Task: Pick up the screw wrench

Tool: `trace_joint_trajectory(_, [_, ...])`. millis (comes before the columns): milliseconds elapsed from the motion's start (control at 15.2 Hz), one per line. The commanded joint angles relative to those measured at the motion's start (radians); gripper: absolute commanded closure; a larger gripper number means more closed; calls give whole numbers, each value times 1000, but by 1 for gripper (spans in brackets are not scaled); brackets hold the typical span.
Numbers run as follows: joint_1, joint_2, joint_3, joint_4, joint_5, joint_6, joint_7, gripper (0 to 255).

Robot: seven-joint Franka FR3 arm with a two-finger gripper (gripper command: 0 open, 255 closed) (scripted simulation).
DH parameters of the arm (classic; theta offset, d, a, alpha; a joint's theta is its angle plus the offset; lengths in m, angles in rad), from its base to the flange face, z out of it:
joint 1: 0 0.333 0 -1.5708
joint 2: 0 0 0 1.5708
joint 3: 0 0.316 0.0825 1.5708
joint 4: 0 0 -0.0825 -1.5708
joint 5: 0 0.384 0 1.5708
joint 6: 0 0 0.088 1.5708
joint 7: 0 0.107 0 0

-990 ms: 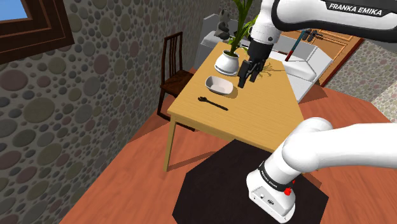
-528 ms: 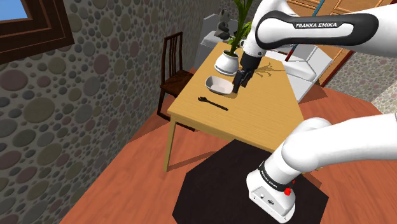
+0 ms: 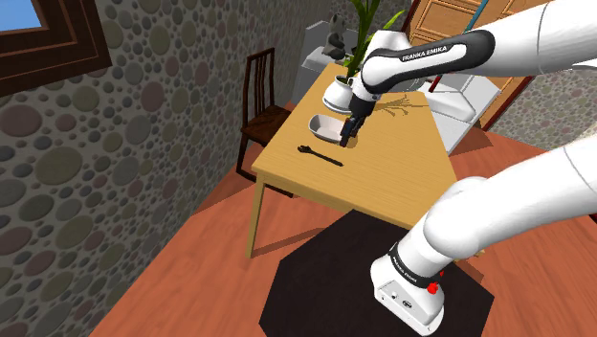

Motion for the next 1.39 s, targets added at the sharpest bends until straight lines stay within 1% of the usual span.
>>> trace_joint_trajectory(0, [8, 88, -33, 27, 14, 68, -62, 0])
trace_joint_trajectory(264, [26, 258, -85, 87, 75, 181, -193, 0])
trace_joint_trajectory(528, [31, 436, -110, 172, 180, 266, -344, 0])
trace_joint_trajectory(726, [15, 569, -103, 252, 271, 308, -460, 0])
trace_joint_trajectory(924, [-21, 698, -74, 346, 352, 334, -562, 0])
trace_joint_trajectory(990, [-31, 725, -65, 367, 366, 338, -581, 0])
trace_joint_trajectory(1320, [-46, 781, -44, 368, 402, 390, -609, 0])
